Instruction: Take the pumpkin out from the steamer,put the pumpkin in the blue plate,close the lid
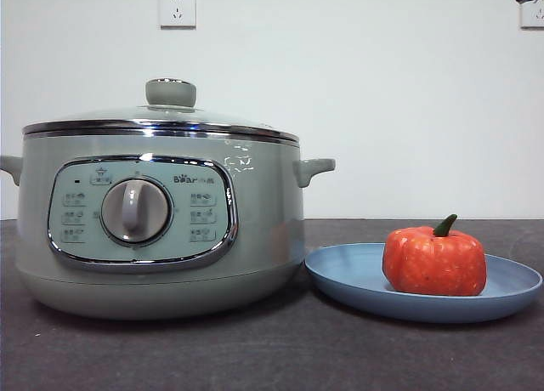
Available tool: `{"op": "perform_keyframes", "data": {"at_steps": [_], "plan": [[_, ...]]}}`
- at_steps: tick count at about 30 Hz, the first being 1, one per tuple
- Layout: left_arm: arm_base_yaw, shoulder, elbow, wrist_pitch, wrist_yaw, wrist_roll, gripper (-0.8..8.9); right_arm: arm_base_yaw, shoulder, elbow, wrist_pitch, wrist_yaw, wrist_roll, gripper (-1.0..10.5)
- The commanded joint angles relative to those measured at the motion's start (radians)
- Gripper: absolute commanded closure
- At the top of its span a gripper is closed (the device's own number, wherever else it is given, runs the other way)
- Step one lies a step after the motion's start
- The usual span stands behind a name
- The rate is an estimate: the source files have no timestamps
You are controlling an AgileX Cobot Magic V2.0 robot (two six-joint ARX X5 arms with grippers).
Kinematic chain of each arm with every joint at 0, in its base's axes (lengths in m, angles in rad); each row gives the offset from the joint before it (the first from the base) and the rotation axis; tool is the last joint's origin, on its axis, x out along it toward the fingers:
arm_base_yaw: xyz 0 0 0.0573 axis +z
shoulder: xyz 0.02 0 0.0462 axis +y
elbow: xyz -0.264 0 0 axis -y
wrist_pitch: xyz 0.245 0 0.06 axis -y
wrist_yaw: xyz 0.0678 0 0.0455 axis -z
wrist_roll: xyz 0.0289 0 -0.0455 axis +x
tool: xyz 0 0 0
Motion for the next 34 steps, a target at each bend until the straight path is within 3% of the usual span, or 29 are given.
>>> {"op": "perform_keyframes", "data": {"at_steps": [1,9,34], "plan": [[0.026,-0.005,-0.114,0.081,0.053,0.000,8.17,0.001,0.000,-0.007,0.006,0.003,0.010,9.5],[0.039,-0.005,-0.274,0.167,0.089,-0.001,8.17,0.001,0.000,-0.007,0.006,0.003,0.009,9.5],[0.039,-0.005,-0.279,0.172,0.085,0.000,8.17,0.001,-0.001,-0.007,0.006,0.003,0.010,9.5]]}}
